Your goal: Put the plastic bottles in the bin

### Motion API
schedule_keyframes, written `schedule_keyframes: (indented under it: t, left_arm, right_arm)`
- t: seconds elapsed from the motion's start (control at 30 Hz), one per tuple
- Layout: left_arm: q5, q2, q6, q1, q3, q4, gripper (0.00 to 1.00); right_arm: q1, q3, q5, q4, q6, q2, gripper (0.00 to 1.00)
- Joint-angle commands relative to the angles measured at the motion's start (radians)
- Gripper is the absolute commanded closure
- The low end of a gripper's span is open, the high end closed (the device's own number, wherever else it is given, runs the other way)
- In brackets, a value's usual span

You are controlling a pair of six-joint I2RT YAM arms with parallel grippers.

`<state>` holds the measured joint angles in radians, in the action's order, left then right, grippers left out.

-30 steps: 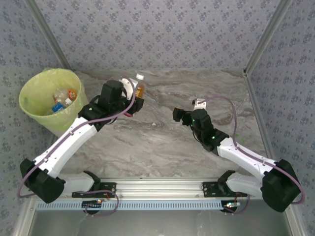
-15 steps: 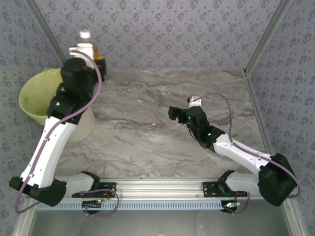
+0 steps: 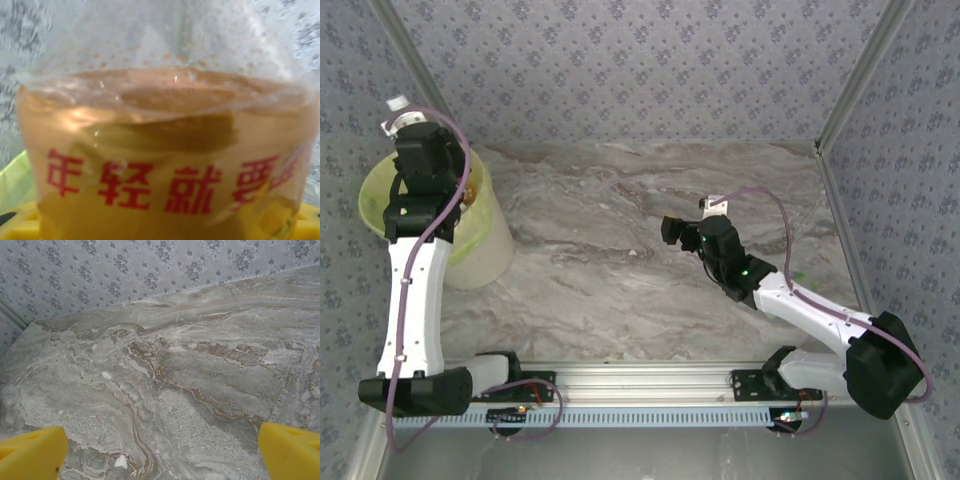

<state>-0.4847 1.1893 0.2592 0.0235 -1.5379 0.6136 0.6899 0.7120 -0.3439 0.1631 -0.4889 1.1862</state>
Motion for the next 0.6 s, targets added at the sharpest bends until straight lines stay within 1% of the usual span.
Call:
schedule_keyframes:
  t: [0.0,0.1,0.13,0.23,0.43,0.57]
  left_arm:
    - [0.098,-0.014,0.122,0.057,0.017,0.030,0.52]
    - [0.126,0.000,0.183,0.089,0.027,0.088,0.52]
    - [0.134,0.004,0.203,0.101,0.030,0.107,0.50]
    - [0.179,0.019,0.240,0.123,0.027,0.143,0.39]
    - [0.289,0.029,0.231,0.125,-0.018,0.160,0.23]
    - [0.326,0.007,0.238,0.124,-0.021,0.148,0.18]
  right_arm:
    - [0.007,0.037,-0.025,-0.021,0.011,0.000,0.00]
    - [0.007,0.037,-0.029,-0.025,0.008,-0.002,0.00]
    - [0.008,0.036,-0.030,-0.028,0.007,-0.002,0.00]
    - [0.008,0.037,-0.030,-0.031,0.007,-0.002,0.00]
    - [0.010,0.039,-0.036,-0.036,0.010,0.000,0.00]
    - [0.010,0.035,-0.038,-0.028,0.004,0.001,0.00]
